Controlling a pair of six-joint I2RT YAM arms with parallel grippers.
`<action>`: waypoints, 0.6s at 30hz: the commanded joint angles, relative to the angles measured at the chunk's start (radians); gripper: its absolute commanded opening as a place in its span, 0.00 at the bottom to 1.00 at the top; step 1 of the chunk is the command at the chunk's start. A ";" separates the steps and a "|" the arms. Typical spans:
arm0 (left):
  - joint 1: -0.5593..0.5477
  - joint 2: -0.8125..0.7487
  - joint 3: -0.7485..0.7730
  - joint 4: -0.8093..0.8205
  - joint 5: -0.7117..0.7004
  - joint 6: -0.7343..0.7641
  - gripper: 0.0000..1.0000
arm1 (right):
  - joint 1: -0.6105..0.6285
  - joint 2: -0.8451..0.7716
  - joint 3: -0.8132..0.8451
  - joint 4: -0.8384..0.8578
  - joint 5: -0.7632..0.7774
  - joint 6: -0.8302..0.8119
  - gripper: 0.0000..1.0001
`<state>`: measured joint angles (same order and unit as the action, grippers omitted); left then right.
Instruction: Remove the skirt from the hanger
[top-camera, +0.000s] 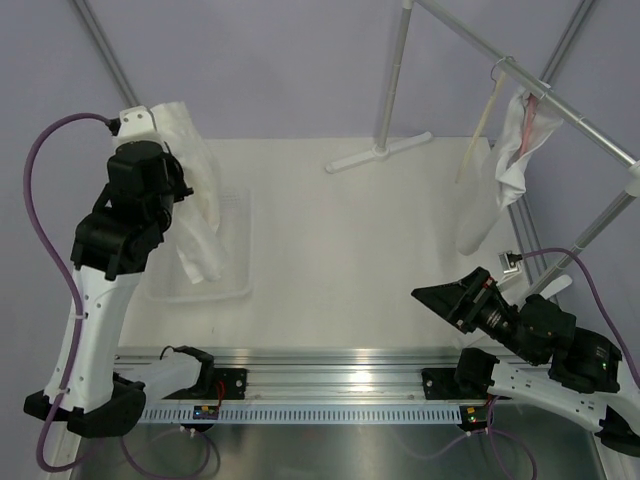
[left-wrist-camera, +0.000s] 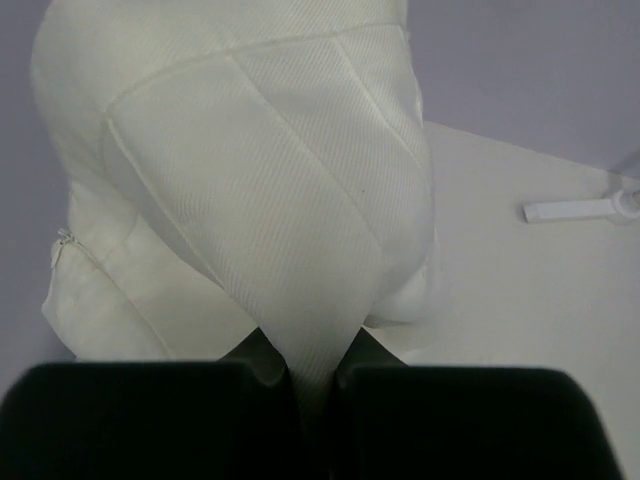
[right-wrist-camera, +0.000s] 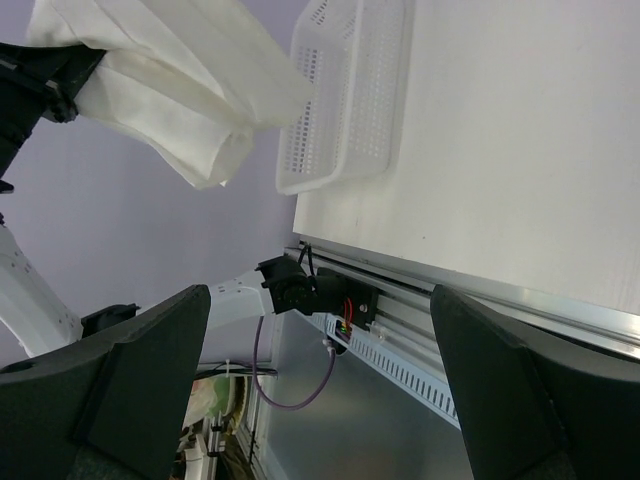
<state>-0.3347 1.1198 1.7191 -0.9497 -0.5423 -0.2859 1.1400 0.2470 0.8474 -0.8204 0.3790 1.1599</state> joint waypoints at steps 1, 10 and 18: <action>0.023 -0.023 -0.126 0.049 0.126 0.004 0.00 | 0.004 0.015 0.004 0.056 0.014 -0.016 1.00; 0.132 -0.072 -0.533 0.216 0.298 -0.097 0.00 | 0.004 -0.031 -0.001 0.014 0.015 0.000 0.99; 0.312 0.020 -0.751 0.325 0.586 -0.231 0.00 | 0.006 -0.035 0.009 -0.003 0.020 0.004 1.00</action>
<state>-0.0513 1.1133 0.9932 -0.7387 -0.1417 -0.4534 1.1400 0.2039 0.8467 -0.8127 0.3763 1.1576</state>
